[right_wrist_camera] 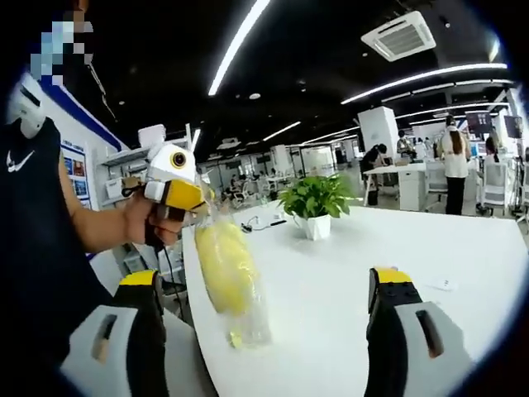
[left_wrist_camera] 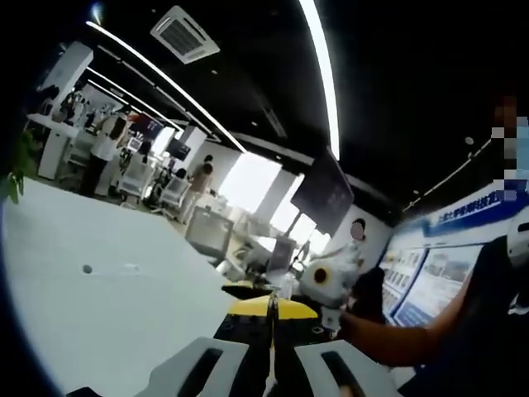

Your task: Compare the silicone blocks by pressing each to a similar depth, holding the contact briefly, and releasing to observe deformation and rebound differences across the visible hardness samples.

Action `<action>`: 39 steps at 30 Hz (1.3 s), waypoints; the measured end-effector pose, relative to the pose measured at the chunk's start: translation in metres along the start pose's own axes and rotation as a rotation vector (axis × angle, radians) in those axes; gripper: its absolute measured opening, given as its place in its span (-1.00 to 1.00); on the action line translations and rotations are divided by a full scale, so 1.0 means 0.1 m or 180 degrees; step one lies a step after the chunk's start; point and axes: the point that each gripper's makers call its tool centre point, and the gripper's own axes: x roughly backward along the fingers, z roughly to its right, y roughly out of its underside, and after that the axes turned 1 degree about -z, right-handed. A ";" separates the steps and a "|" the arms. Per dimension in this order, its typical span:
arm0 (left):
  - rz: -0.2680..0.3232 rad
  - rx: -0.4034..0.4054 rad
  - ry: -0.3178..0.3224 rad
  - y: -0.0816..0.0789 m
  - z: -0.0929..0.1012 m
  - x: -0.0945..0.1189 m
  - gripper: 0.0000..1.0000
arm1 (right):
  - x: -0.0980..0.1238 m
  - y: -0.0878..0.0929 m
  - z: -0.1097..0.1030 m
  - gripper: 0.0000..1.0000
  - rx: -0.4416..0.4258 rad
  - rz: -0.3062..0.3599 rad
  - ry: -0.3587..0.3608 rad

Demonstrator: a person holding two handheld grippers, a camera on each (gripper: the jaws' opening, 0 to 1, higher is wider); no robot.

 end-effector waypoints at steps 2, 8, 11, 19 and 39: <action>0.0015 0.0041 0.0003 0.01 -0.01 -0.01 -1.00 | 0.05 -0.01 0.02 0.93 0.0017 0.0045 0.0022; -0.0034 0.0037 -0.0030 0.13 -0.06 -0.05 -1.00 | 0.19 0.15 0.12 0.93 -0.0017 -0.0023 0.0176; -0.0062 0.0038 -0.0061 0.20 -0.10 -0.07 -1.00 | 0.27 0.29 0.15 0.93 -0.0065 -0.0079 0.0239; -0.0079 0.0165 -0.0168 0.40 -0.22 -0.10 -1.00 | 0.44 0.56 0.22 0.93 -0.0118 -0.0199 0.0392; -0.0052 0.0542 -0.0411 0.81 -0.51 -0.11 -1.00 | 0.75 1.24 0.37 0.93 -0.0023 -0.0374 0.0795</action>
